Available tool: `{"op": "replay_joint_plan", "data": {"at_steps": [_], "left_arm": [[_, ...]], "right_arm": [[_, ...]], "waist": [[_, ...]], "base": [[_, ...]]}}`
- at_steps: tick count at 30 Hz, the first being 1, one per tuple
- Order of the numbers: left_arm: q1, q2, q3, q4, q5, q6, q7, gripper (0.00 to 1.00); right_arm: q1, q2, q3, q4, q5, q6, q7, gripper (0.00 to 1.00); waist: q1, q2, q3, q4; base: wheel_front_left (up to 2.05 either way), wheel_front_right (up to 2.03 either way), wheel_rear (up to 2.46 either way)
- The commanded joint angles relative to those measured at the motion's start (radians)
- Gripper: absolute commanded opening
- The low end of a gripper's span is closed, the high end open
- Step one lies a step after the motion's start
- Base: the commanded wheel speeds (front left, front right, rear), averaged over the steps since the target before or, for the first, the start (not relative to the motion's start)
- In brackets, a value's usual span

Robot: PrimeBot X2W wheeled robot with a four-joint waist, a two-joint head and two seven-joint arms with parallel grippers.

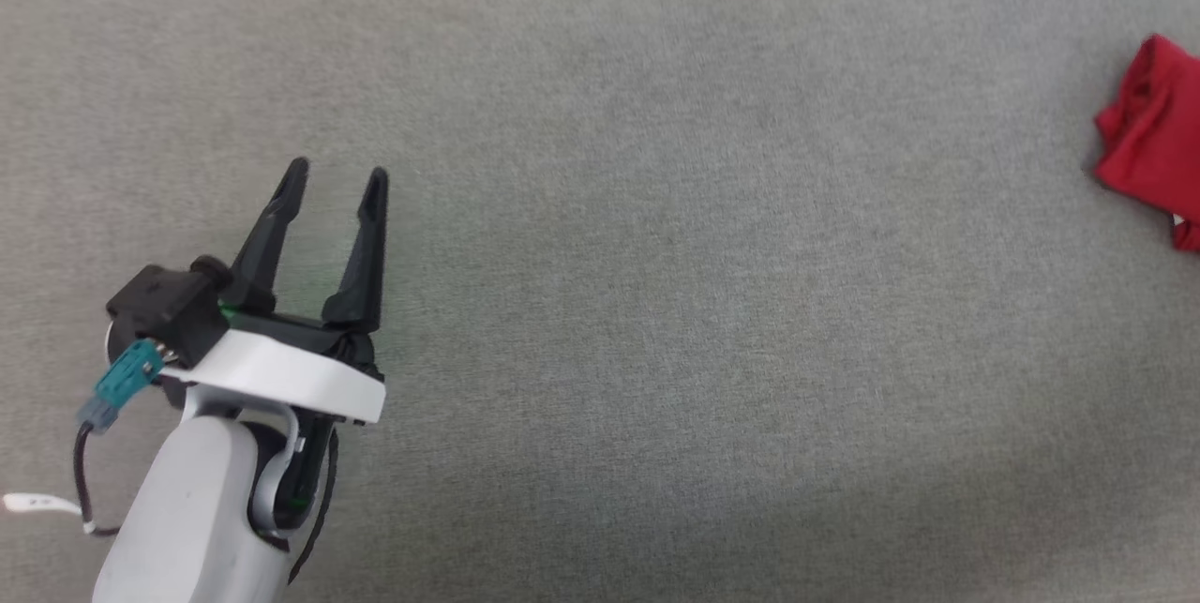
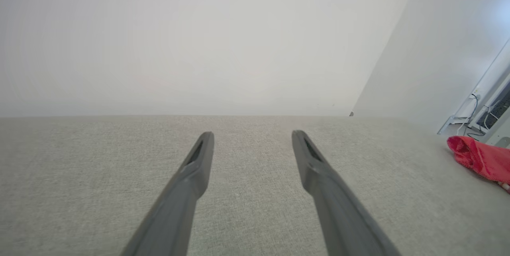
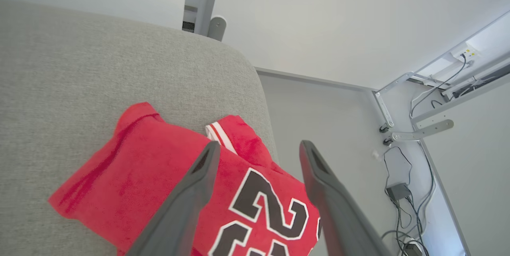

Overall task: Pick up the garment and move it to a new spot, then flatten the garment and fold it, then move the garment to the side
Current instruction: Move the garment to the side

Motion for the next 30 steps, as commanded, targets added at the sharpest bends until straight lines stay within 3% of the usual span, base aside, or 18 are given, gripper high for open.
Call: {"op": "replay_joint_plan", "data": {"at_steps": [1,19,30], "left_arm": [[0.015,-0.001,0.010,-0.005,0.005,-0.003,-0.005,1.00],[0.184,-0.021,0.125,-0.036,0.019,-0.003,-0.005,1.00],[0.283,-0.036,0.187,-0.043,0.034,-0.003,-0.005,1.00]], "right_arm": [[0.020,0.007,0.001,-0.005,0.009,-0.001,-0.008,1.00],[0.227,0.105,0.027,-0.222,0.122,-0.001,-0.211,1.00],[0.392,0.177,-0.006,-0.313,0.108,-0.001,-0.341,1.00]], "waist": [[0.0000,0.0000,-0.019,0.011],[0.0000,0.0000,-0.185,0.085],[0.0000,0.0000,-0.265,0.111]], "base": [[0.00,0.00,0.00],[0.00,0.00,0.00],[0.00,0.00,0.00]]}}
